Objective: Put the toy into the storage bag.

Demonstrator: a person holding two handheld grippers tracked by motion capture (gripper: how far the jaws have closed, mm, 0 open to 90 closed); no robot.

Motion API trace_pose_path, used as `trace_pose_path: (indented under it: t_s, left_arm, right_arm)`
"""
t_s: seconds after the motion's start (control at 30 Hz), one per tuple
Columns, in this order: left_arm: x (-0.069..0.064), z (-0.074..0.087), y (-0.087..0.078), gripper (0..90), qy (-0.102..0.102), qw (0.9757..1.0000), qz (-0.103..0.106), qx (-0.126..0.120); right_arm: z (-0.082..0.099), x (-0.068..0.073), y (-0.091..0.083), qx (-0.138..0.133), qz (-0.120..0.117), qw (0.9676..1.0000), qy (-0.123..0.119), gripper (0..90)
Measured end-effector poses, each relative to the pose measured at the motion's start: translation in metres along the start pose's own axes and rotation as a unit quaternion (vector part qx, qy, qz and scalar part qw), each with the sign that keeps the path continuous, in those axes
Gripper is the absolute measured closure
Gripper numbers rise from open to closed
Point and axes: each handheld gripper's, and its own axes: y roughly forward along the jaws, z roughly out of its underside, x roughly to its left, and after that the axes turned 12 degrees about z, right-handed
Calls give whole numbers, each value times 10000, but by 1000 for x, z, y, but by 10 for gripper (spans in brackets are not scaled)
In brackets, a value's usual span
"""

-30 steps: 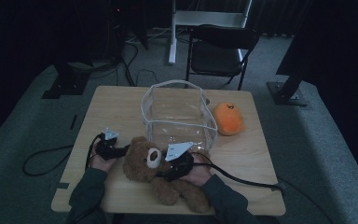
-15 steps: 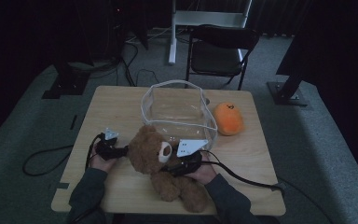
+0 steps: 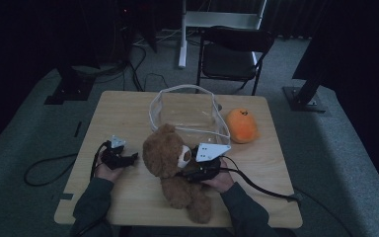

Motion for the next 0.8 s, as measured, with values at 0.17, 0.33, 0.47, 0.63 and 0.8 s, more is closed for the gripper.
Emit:
trace_pose_path:
  t_s: [0.17,0.33,0.47,0.63,0.8]
  left_arm:
    - [0,0,0,278,0,10000,1,-3]
    - [0,0,0,278,-1,10000,2,-1]
    - [0,0,0,278,1,10000,3,0]
    - [0,0,0,278,0,10000,2,1]
    - [0,0,0,278,0,10000,2,2]
  right_arm:
    - [-2,0,-3,-45,28,10000,25,366]
    - [-4,-1,-5,-96,42,9999,23,366]
    - [-6,-1,-9,-153,49,9999,32,367]
    - [-8,-2,-13,-206,68,9998,38,367]
    - [-12,-3,-17,-265,71,9996,30,368]
